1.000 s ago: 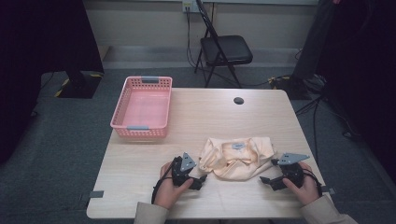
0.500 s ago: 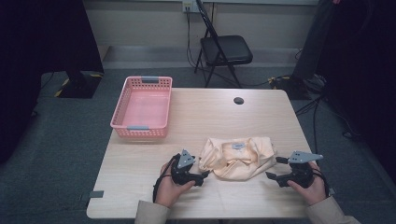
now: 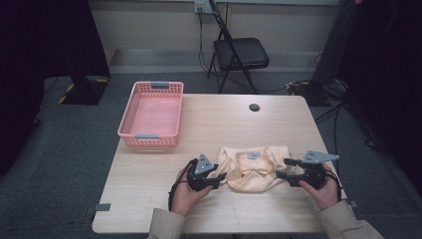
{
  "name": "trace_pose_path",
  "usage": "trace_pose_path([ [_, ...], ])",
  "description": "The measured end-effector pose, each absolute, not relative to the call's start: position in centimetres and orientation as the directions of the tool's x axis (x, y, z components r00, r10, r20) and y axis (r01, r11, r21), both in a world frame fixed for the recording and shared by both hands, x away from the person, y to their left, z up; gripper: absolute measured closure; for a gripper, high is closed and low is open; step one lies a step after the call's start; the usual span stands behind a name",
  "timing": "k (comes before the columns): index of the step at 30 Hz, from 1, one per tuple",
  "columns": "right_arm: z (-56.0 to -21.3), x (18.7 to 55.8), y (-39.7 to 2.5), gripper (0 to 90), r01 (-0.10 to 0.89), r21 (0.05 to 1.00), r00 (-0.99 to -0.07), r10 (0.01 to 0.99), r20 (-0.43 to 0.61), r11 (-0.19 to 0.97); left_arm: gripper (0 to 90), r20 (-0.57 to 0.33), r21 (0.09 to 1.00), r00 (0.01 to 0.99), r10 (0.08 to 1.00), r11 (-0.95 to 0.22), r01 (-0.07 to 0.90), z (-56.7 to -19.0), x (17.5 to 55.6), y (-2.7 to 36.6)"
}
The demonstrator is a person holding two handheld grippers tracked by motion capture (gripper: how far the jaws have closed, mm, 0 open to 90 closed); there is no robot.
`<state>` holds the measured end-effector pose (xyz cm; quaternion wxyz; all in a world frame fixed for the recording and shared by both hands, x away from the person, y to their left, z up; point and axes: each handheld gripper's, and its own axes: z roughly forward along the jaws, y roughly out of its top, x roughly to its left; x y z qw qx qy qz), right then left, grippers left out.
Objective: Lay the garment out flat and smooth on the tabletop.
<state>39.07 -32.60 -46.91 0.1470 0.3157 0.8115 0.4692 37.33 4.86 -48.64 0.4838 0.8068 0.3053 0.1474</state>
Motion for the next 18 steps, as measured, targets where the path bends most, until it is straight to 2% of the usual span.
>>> trace_pose_path([
  [1,-46.9,39.2,-32.4,35.2,0.375,0.855,-0.758,0.650,0.060,0.358,58.2,-0.048,0.868,0.773,0.633,-0.357,0.346,-48.6,37.4,4.8],
  [2,-46.9,39.5,-32.2,37.0,0.377,0.855,-0.758,0.649,0.064,0.356,62.8,-0.048,0.861,0.773,0.632,-0.365,0.353,-48.6,37.4,4.6],
  [5,-47.1,40.0,-31.7,48.6,0.385,0.847,-0.764,0.641,0.071,0.365,76.0,-0.028,0.849,0.773,0.634,-0.393,0.353,-48.7,37.5,4.3],
  [7,-47.3,40.3,-31.5,59.9,0.395,0.840,-0.775,0.626,0.087,0.372,82.2,-0.030,0.844,0.772,0.634,-0.398,0.360,-48.6,37.6,4.2],
  [11,-47.2,40.3,-31.4,79.1,0.390,0.840,-0.779,0.621,0.083,0.376,87.7,-0.036,0.841,0.771,0.636,-0.398,0.367,-48.3,37.6,4.0],
  [13,-47.0,40.2,-31.7,84.1,0.386,0.845,-0.783,0.616,0.089,0.370,87.8,-0.033,0.841,0.771,0.636,-0.399,0.365,-48.2,37.6,4.0],
  [18,-46.5,40.4,-32.4,85.7,0.381,0.853,-0.789,0.606,0.101,0.355,88.0,-0.037,0.849,0.768,0.639,-0.385,0.361,-47.7,37.5,4.3],
])
